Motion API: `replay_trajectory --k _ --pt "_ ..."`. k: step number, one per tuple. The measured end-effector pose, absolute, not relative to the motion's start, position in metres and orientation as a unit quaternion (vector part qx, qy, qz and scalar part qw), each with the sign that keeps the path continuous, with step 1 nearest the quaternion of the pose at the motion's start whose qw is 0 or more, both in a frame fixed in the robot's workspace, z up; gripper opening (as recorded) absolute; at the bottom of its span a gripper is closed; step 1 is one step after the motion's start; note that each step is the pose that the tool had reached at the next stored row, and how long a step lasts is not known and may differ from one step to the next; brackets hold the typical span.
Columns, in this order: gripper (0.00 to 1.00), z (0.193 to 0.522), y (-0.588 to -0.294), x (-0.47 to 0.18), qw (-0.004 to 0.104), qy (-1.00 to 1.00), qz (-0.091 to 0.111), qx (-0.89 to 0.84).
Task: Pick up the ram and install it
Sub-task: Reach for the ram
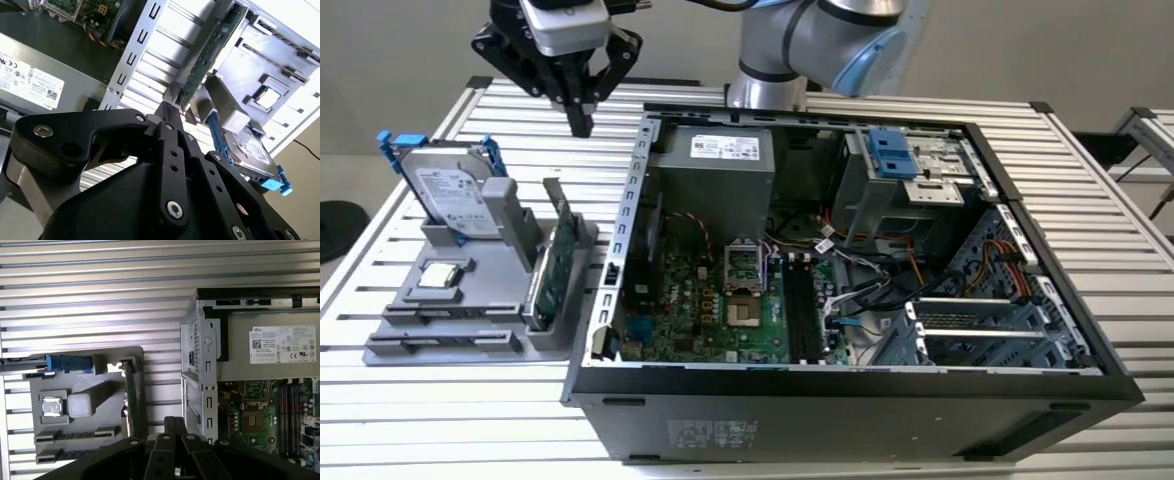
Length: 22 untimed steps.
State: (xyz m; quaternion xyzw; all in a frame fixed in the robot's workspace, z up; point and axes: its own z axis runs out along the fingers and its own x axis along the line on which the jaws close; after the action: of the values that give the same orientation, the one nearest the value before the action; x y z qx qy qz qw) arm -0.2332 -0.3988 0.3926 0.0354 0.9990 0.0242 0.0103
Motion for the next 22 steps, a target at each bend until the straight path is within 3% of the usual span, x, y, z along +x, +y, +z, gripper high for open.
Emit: replay_trajectory --k 22 --pt "0.00 0.393 -0.399 -0.262 0.010 0.999 0.024 0.035"
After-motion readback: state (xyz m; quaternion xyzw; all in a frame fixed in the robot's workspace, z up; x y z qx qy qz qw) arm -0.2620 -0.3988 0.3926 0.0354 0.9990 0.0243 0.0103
